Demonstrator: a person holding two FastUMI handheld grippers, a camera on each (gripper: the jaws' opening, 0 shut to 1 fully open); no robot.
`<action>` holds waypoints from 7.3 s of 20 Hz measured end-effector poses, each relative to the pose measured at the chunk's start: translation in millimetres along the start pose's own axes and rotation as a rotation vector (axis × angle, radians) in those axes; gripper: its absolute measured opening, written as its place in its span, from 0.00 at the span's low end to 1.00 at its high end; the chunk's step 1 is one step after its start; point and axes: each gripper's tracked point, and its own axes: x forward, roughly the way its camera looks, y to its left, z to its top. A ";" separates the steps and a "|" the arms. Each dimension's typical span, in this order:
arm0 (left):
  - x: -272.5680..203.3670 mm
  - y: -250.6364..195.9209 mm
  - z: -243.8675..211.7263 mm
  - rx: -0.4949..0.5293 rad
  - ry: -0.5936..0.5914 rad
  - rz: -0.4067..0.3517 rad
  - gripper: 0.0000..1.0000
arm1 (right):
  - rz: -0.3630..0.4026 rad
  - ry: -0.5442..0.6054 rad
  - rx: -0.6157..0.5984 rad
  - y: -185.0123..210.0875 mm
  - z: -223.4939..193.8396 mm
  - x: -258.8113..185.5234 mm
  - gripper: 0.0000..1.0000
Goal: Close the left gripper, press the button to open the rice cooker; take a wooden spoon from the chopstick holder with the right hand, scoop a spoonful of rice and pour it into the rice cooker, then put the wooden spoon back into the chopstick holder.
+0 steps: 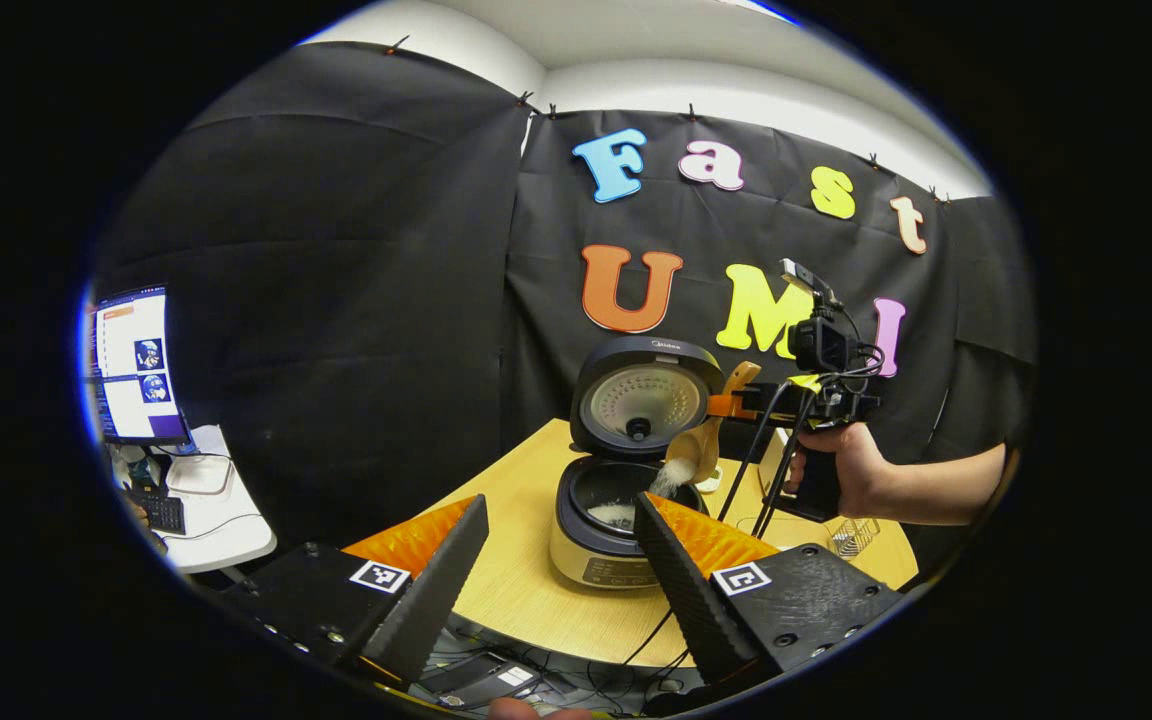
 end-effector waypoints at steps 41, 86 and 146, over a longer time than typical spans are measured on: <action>97.6 -186.2 33.7 0.145 0.011 -0.276 0.95 | -0.495 -0.008 0.444 -391.3 -60.0 -216.7 0.11; 221.9 -123.9 142.5 0.045 -0.170 -0.099 0.94 | -0.580 -0.081 0.042 -348.4 -110.1 -270.8 1.00; 122.0 -130.4 -18.6 0.056 0.198 -0.335 0.95 | -0.709 -0.175 0.078 -246.8 -68.8 -346.0 1.00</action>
